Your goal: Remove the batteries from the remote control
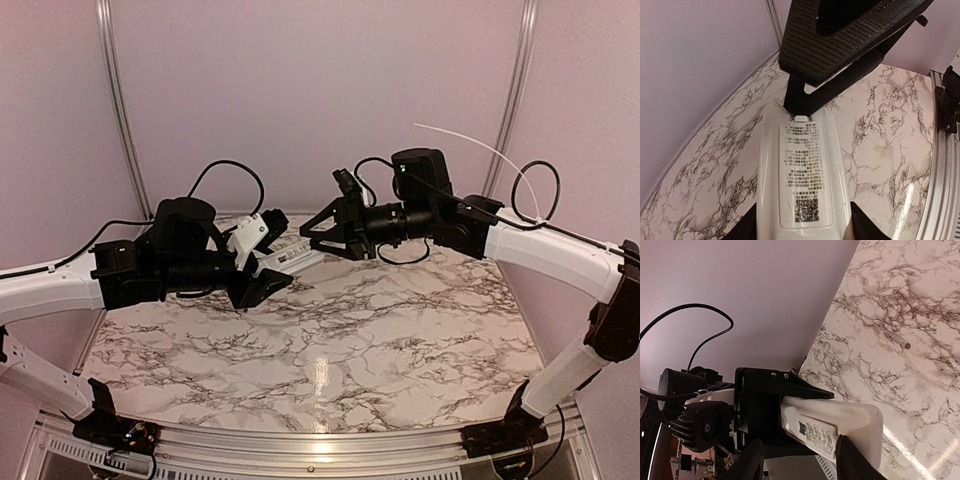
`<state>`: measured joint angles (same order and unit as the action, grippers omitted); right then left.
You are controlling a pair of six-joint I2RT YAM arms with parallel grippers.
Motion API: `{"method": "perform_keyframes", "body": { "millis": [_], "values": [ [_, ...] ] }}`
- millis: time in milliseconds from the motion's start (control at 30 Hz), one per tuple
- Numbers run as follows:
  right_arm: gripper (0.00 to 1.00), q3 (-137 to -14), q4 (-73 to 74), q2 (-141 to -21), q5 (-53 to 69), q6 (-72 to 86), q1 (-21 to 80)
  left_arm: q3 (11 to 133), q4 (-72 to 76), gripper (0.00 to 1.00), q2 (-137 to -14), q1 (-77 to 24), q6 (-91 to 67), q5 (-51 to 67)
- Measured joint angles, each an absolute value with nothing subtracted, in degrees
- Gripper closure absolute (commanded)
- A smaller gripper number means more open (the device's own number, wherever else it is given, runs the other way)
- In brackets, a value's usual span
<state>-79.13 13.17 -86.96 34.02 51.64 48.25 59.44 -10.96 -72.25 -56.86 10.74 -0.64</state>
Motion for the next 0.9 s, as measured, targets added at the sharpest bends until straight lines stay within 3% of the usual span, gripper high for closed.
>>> {"method": "perform_keyframes", "body": {
  "millis": [900],
  "values": [
    [0.53,-77.41,4.78,-86.11,41.06,54.43,47.77,58.72,-10.85,1.00,-71.96,-56.90,10.74,-0.95]
  ]
}}
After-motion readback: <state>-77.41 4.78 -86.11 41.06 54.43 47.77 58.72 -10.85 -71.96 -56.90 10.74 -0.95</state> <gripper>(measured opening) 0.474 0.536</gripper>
